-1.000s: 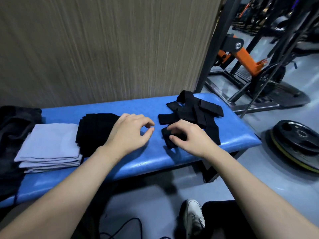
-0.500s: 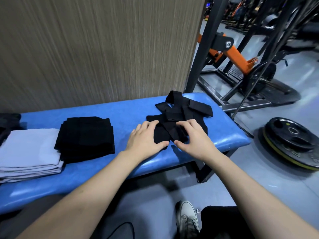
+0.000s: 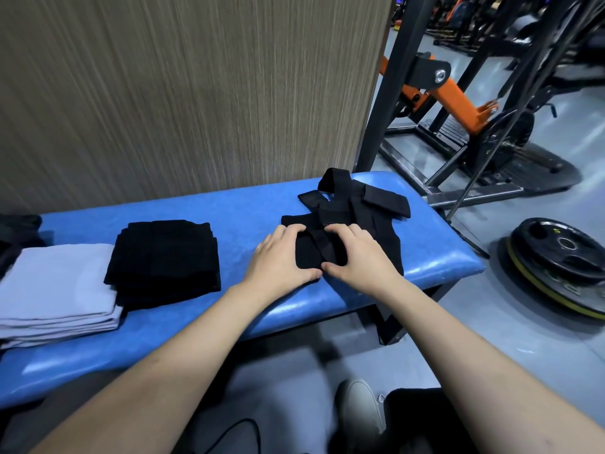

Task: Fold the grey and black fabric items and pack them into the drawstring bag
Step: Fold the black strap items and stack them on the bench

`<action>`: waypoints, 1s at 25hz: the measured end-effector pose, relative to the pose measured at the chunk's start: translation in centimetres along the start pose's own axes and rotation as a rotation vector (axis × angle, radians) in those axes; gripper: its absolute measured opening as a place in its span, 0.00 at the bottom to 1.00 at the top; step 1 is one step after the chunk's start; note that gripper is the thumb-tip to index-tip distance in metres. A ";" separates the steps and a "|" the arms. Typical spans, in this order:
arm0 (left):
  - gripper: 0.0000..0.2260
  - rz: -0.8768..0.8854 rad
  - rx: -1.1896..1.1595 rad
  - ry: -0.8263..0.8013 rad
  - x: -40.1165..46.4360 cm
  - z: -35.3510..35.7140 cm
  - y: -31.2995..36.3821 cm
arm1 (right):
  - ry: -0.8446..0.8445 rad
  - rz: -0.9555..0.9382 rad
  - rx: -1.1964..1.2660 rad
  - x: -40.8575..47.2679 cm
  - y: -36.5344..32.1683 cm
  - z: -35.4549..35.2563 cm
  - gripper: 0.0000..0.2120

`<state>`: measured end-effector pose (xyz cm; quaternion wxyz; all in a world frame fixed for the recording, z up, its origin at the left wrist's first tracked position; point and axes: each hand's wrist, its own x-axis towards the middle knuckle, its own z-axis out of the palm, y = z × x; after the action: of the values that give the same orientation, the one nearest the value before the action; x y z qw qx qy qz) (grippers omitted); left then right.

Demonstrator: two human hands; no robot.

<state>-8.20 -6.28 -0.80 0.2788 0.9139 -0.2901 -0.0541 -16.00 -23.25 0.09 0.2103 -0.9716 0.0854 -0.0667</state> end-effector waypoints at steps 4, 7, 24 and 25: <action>0.32 0.032 -0.202 0.030 -0.4 -0.4 0.4 | -0.024 0.050 0.149 -0.3 -0.6 -0.4 0.28; 0.29 0.047 -0.317 0.100 -0.8 -1.0 0.7 | 0.011 0.075 0.336 -0.5 -1.2 -1.2 0.27; 0.07 0.312 -0.064 0.326 -2.8 -5.9 -1.9 | -0.223 0.120 0.529 -1.9 -1.8 -2.9 0.31; 0.06 0.324 -0.094 0.303 -2.9 -5.9 -2.0 | -0.212 0.100 0.482 -1.9 -2.3 -2.6 0.33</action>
<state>-8.06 -0.48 2.89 0.3663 0.8392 -0.3850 0.1156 -17.95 -21.89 3.21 0.4465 -0.8896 0.0923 0.0277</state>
